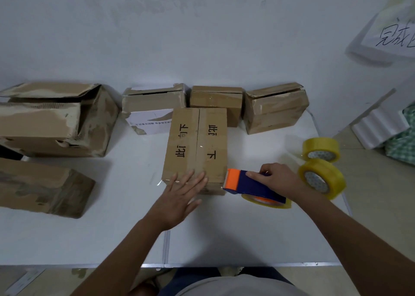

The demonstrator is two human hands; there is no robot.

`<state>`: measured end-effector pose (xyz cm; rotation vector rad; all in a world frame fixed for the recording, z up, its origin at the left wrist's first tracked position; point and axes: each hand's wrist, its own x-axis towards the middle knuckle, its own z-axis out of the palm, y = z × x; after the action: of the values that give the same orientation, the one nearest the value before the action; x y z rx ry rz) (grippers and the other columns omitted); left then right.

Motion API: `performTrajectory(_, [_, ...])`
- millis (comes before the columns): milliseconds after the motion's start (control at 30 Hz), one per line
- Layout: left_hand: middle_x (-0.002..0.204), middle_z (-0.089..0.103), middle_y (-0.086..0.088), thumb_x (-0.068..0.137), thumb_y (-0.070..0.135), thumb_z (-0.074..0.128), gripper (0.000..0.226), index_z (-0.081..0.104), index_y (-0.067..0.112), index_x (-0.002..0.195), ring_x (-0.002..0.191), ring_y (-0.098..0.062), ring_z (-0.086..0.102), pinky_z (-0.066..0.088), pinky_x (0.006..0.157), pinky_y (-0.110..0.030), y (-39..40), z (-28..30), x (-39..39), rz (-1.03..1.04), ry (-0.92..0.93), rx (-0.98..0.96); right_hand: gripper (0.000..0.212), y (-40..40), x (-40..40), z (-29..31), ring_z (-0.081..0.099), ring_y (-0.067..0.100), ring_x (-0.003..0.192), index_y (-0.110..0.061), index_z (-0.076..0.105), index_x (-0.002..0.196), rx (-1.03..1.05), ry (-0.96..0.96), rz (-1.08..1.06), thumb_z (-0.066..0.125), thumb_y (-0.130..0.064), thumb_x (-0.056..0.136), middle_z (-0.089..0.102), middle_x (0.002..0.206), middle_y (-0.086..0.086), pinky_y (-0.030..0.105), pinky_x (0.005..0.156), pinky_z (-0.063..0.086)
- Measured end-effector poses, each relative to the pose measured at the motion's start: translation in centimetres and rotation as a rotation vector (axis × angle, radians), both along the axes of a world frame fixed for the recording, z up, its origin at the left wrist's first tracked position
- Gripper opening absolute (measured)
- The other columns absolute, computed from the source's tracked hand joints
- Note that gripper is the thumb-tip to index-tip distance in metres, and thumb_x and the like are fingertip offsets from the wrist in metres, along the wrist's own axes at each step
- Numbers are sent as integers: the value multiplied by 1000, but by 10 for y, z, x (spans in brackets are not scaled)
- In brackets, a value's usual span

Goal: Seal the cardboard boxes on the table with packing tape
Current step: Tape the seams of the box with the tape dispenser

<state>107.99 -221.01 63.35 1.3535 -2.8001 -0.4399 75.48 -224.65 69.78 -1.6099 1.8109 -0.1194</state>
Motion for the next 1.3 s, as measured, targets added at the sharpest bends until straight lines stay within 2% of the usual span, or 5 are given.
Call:
performTrajectory(100, [164,13,19,106,50,25,53,19,37,157,152,-6,5,3,122,-37,-9,10,22,-13,25,6,48,3,14,-5,62,8,74,-22,65,94,33,-25,30,51,-68,86,65,84,-8,19,60,46])
performTrajectory(233, [138,53,8,105,44,24,47,60,28,128,127,-16,48,41,103,-38,-37,34,-2,11,76,-29,50,11,12,-11,65,9,73,-21,69,91,22,-48,6,49,-68,87,69,83,-5,20,62,48])
performTrajectory(400, [166,3,12,101,57,0,62,14,34,157,153,-14,-1,2,123,-46,-72,21,-52,60,-59,4,51,14,6,-8,64,7,75,-22,70,92,13,-67,-3,50,-68,86,69,85,-5,22,65,50])
performTrajectory(667, [163,-19,13,90,62,-23,69,-13,38,154,151,-15,-18,-9,121,-50,-74,5,-53,75,-118,-23,40,28,-2,-9,64,9,83,-30,62,106,78,-178,-27,58,-64,85,70,100,-3,20,64,46])
performTrajectory(1300, [162,-20,17,82,86,-6,82,-10,47,153,150,-12,-22,-11,120,-52,-73,9,-51,49,-125,5,38,40,-41,-11,62,16,79,-28,50,123,90,39,28,56,-49,92,68,101,4,29,65,50])
